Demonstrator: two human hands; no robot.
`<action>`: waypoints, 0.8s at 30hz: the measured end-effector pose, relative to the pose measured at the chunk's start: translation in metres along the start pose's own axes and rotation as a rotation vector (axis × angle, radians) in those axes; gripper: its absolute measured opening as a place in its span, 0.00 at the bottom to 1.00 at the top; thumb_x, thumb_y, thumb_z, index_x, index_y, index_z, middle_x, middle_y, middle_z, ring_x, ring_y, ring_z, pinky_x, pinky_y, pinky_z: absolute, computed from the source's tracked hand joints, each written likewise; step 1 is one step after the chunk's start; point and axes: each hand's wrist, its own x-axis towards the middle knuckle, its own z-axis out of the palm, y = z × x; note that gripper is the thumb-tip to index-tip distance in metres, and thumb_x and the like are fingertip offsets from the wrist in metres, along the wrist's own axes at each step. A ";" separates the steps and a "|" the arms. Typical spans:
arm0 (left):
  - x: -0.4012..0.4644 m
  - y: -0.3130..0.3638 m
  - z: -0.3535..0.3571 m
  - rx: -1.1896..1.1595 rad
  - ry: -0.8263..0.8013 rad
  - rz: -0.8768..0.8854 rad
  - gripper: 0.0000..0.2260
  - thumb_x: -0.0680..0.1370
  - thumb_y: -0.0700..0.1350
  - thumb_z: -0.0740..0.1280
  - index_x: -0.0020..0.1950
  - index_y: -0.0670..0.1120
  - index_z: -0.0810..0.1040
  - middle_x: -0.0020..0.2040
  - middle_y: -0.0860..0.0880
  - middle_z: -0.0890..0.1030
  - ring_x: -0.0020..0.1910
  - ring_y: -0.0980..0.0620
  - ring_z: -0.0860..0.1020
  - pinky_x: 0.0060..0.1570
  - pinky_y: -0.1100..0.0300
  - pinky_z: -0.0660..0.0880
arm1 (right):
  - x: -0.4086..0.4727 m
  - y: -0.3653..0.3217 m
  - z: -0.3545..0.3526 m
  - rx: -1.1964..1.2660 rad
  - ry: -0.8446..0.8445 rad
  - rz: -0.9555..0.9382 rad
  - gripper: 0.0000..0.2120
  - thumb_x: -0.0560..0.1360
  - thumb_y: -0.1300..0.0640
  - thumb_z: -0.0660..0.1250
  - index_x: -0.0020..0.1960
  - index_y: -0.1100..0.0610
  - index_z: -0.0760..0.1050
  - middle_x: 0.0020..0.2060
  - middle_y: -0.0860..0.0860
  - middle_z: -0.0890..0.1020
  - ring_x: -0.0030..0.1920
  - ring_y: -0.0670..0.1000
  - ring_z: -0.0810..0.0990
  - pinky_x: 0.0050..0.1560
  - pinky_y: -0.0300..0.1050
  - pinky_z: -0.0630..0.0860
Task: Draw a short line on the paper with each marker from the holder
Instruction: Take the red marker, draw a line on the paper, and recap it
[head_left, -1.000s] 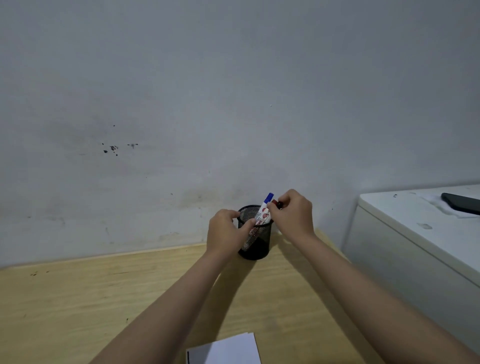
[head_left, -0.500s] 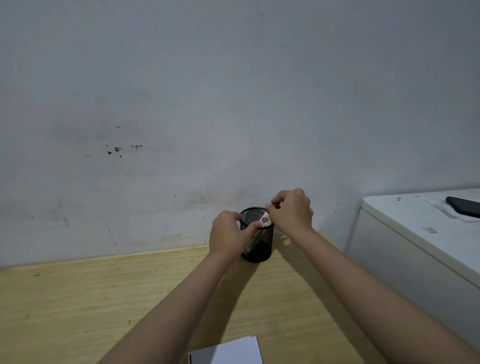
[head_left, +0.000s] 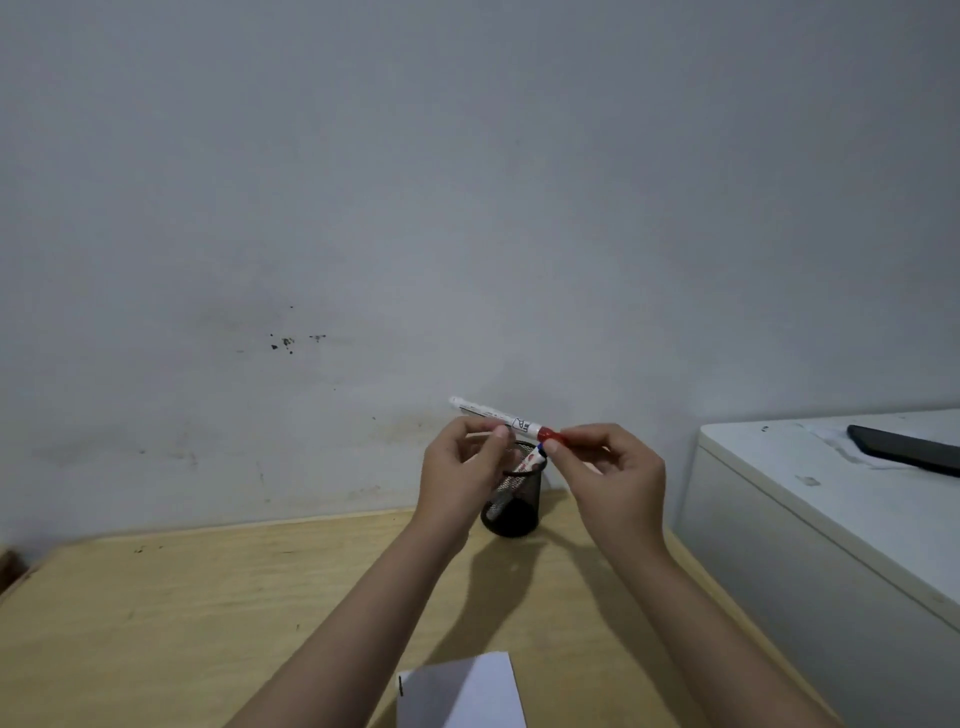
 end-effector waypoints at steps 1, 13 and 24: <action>-0.009 0.007 0.000 -0.036 0.012 0.003 0.02 0.74 0.41 0.68 0.46 0.45 0.78 0.42 0.44 0.83 0.41 0.49 0.84 0.40 0.58 0.79 | -0.012 -0.003 -0.003 0.042 -0.012 0.011 0.06 0.65 0.70 0.75 0.39 0.62 0.81 0.34 0.52 0.84 0.34 0.42 0.83 0.40 0.32 0.78; -0.088 0.050 -0.025 0.066 0.052 0.188 0.05 0.71 0.34 0.69 0.43 0.43 0.80 0.33 0.49 0.79 0.29 0.54 0.74 0.29 0.63 0.70 | -0.069 -0.054 -0.018 0.002 -0.045 0.005 0.05 0.70 0.62 0.74 0.45 0.56 0.82 0.32 0.53 0.80 0.31 0.44 0.77 0.39 0.48 0.79; -0.123 0.054 -0.057 0.370 -0.070 0.199 0.13 0.69 0.40 0.74 0.51 0.47 0.77 0.47 0.51 0.83 0.45 0.54 0.81 0.49 0.53 0.77 | -0.084 -0.077 0.003 0.147 -0.118 0.257 0.12 0.73 0.56 0.71 0.38 0.64 0.77 0.28 0.54 0.75 0.25 0.46 0.75 0.29 0.37 0.76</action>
